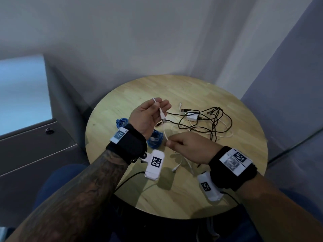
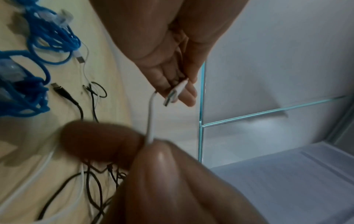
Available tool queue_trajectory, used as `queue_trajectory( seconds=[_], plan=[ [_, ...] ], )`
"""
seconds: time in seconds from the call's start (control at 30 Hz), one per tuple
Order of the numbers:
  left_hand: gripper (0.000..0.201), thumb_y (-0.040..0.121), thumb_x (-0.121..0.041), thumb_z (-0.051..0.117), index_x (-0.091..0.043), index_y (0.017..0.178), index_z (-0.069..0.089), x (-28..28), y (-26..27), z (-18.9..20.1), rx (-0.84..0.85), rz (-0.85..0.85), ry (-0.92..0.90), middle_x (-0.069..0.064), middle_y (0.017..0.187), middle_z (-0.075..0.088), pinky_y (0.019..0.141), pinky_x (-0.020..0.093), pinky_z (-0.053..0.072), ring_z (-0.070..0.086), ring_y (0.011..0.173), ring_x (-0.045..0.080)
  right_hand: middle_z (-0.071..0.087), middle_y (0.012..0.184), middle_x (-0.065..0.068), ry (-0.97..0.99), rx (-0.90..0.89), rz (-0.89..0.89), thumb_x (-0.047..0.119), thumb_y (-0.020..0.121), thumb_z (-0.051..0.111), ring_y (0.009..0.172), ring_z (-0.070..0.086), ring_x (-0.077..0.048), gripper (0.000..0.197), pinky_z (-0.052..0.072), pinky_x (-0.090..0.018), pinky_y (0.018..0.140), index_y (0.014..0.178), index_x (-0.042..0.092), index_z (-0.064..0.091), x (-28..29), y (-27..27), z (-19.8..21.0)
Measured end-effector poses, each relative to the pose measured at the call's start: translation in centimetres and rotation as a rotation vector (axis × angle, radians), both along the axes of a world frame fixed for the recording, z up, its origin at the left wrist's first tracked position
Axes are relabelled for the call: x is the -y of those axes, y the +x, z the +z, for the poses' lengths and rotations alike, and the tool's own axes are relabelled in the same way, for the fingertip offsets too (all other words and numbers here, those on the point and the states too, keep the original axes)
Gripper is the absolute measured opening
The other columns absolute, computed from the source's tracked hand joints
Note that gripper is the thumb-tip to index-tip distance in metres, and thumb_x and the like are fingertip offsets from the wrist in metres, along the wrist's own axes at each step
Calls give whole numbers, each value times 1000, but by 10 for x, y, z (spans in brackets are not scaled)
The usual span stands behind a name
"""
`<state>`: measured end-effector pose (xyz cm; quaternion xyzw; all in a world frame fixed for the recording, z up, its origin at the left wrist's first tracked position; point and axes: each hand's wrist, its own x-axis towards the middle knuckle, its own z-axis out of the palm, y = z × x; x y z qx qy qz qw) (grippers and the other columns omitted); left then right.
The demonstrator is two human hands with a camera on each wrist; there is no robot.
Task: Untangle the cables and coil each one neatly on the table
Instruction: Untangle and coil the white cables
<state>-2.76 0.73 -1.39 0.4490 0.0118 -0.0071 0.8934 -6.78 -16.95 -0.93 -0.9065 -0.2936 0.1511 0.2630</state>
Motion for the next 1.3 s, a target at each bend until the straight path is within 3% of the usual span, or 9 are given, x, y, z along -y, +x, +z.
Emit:
queue_trajectory(
  seconds=[0.13,0.3,0.43,0.57,0.77,0.87,0.97,1.13,1.3],
  plan=[
    [14,96,2,51,2,101,63,3,-2,-2,64,77,192,17,96,74,86,37,57,72,93,30,55,71,3,192,45,26,30,103,50,64,49,-13,23,39,-33,63,95,14,65,-5,-14,12],
    [18,97,4,48,-2,96,65,20,-16,5,204,-155,540,5,73,65,65,23,53,61,64,11,67,68,5,514,223,-262,17,95,65,60,55,-3,14,44,-20,58,85,13,75,9,-3,38],
    [23,92,-17,44,-10,88,66,28,-26,14,147,-420,436,-1,64,52,59,24,36,44,58,12,70,69,7,714,212,-462,8,87,72,62,60,-2,6,48,-19,59,82,4,72,24,10,40],
    [20,93,-2,41,-1,97,60,25,-26,17,85,-479,245,-1,65,49,60,22,39,40,58,12,71,88,12,613,235,-508,18,94,67,77,61,9,8,44,-12,74,91,17,75,29,23,25],
    [16,98,0,45,0,105,59,15,-15,13,-56,-172,-73,8,84,73,71,27,57,70,77,16,59,64,3,330,-161,-292,28,105,46,49,51,-21,20,53,-42,48,107,24,65,4,2,3],
    [14,96,-1,49,0,104,61,6,-9,10,-77,-47,-112,12,93,74,79,29,59,73,86,21,56,60,2,274,-170,-206,26,105,46,51,51,-18,21,50,-34,49,116,23,64,-4,-7,3],
    [15,95,0,53,0,105,64,6,-9,5,-45,20,-10,15,98,73,84,33,58,72,91,26,59,58,1,270,-70,-172,27,101,55,49,52,-9,18,46,-29,54,98,17,69,-4,-9,11],
    [15,92,4,57,3,102,67,9,-10,1,43,103,243,15,90,74,79,31,57,73,85,26,59,54,2,425,-14,-246,23,96,64,47,55,-19,18,49,-35,53,81,13,68,2,-9,26],
    [21,99,-3,48,0,102,68,21,-21,9,135,-119,570,10,77,69,70,29,57,66,66,16,66,66,-2,555,296,-437,15,89,70,58,52,-14,11,40,-22,56,79,15,73,15,5,36]
  ],
)
